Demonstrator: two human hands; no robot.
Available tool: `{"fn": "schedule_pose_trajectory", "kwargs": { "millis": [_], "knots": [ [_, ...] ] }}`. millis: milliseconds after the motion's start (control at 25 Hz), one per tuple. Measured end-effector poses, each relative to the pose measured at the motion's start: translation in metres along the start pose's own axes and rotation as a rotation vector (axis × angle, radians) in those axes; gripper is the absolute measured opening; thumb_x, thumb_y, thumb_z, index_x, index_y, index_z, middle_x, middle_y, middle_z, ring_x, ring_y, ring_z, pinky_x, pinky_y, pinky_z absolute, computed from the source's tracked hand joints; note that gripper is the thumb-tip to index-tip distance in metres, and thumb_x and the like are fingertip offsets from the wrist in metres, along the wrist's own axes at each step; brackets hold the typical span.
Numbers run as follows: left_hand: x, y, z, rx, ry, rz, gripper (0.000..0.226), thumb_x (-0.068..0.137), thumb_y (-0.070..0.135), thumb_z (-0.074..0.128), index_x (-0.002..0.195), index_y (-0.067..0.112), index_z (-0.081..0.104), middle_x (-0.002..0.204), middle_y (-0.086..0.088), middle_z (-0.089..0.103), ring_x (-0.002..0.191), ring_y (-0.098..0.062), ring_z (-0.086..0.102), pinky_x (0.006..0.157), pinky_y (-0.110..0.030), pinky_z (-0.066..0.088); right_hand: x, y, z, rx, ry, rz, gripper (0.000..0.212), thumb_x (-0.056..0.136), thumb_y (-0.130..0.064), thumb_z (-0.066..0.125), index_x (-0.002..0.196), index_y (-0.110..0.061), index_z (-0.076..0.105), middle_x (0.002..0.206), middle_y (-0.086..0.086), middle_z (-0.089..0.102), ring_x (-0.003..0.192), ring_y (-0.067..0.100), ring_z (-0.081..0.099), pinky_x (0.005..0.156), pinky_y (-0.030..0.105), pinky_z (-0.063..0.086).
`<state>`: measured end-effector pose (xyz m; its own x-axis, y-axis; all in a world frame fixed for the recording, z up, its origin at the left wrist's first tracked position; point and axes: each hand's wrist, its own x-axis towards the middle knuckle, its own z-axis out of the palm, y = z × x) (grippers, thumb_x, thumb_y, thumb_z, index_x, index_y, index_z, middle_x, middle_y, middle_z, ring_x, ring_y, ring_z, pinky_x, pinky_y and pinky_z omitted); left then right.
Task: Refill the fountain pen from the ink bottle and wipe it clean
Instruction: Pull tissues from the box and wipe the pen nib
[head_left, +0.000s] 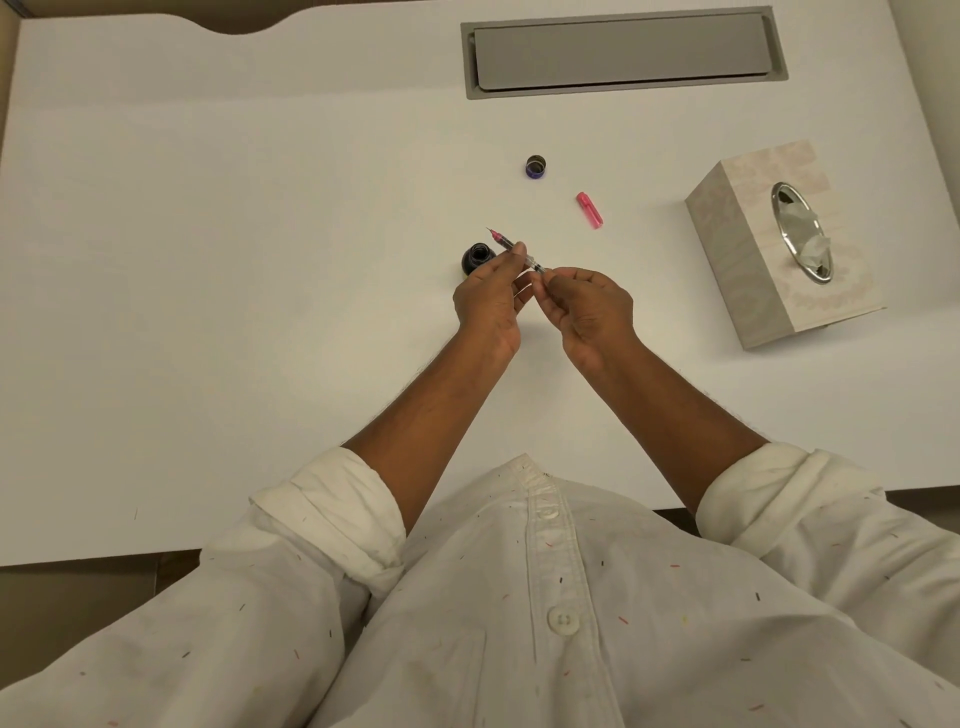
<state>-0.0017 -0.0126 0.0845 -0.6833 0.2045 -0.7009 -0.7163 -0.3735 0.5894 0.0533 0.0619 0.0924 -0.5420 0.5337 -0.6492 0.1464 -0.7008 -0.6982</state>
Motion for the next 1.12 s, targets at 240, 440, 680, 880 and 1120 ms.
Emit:
{"fn": "schedule_pose_trajectory", "kwargs": {
  "millis": [240, 440, 680, 880, 1120],
  "knots": [
    [-0.005, -0.001, 0.002, 0.034, -0.008, 0.052, 0.008, 0.081, 0.007, 0.069, 0.088, 0.005, 0.066, 0.081, -0.008, 0.066, 0.074, -0.020, 0.063, 0.077, -0.031, 0.055, -0.001, -0.005, -0.003, 0.109, -0.044, 0.081, 0.013, 0.081, 0.018, 0.056, 0.086, 0.007, 0.060, 0.083, 0.021, 0.065, 0.081, 0.029, 0.068, 0.078, 0.030, 0.060],
    [-0.008, -0.001, 0.003, 0.055, -0.024, 0.090, 0.013, 0.082, 0.005, 0.067, 0.095, 0.002, 0.065, 0.081, -0.007, 0.066, 0.073, -0.018, 0.063, 0.072, -0.027, 0.055, -0.002, -0.009, -0.006, 0.179, -0.091, 0.164, 0.011, 0.085, 0.015, 0.053, 0.082, 0.006, 0.059, 0.081, 0.020, 0.066, 0.078, 0.027, 0.068, 0.072, 0.028, 0.061],
    [-0.012, -0.003, 0.011, 0.066, -0.027, 0.109, 0.012, 0.081, 0.004, 0.068, 0.092, 0.003, 0.065, 0.082, -0.008, 0.065, 0.075, -0.019, 0.062, 0.071, -0.027, 0.055, -0.005, -0.018, -0.011, 0.213, -0.108, 0.210, 0.009, 0.087, 0.013, 0.053, 0.085, 0.007, 0.059, 0.083, 0.021, 0.067, 0.081, 0.028, 0.068, 0.076, 0.030, 0.060],
    [-0.014, -0.006, 0.017, 0.069, -0.018, 0.125, 0.013, 0.079, 0.004, 0.069, 0.091, 0.002, 0.063, 0.076, -0.006, 0.064, 0.070, -0.017, 0.061, 0.071, -0.027, 0.054, -0.006, -0.023, -0.014, 0.223, -0.096, 0.246, 0.009, 0.088, 0.013, 0.053, 0.084, 0.007, 0.058, 0.084, 0.022, 0.065, 0.080, 0.028, 0.067, 0.077, 0.030, 0.059],
    [-0.016, -0.009, 0.023, 0.062, 0.010, 0.136, 0.015, 0.078, 0.004, 0.071, 0.091, 0.002, 0.065, 0.073, -0.006, 0.063, 0.065, -0.016, 0.060, 0.071, -0.027, 0.054, -0.005, -0.031, -0.018, 0.240, -0.099, 0.312, 0.005, 0.088, 0.011, 0.055, 0.086, 0.006, 0.057, 0.088, 0.022, 0.065, 0.077, 0.024, 0.067, 0.072, 0.027, 0.058]
  ]
}}
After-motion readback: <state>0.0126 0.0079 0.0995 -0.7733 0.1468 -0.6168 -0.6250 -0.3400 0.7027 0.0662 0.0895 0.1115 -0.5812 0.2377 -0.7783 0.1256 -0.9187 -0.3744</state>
